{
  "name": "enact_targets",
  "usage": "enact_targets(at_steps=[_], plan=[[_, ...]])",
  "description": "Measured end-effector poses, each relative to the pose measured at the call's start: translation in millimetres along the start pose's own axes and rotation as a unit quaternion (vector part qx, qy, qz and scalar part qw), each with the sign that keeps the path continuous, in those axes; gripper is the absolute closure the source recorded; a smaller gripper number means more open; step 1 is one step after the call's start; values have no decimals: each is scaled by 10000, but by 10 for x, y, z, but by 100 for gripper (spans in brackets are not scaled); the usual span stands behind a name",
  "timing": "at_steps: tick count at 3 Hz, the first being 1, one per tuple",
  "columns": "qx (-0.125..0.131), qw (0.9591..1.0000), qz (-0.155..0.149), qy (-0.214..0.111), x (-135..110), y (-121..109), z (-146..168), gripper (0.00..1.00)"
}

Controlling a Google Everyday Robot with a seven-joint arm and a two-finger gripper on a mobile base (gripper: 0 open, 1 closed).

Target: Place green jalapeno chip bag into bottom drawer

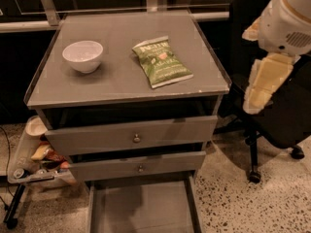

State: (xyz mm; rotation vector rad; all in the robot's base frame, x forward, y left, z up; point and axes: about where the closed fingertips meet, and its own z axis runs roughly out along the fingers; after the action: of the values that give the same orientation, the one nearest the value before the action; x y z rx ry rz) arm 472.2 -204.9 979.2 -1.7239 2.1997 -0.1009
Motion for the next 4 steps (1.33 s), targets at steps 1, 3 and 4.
enact_targets(at_steps=[1,3,4], plan=[[-70,10000,-53,-9,-273,-372,240,0],[-87,9996,81,-271,-363,-411,364,0],[-273,9957,571,-671,-459,-668,600,0]])
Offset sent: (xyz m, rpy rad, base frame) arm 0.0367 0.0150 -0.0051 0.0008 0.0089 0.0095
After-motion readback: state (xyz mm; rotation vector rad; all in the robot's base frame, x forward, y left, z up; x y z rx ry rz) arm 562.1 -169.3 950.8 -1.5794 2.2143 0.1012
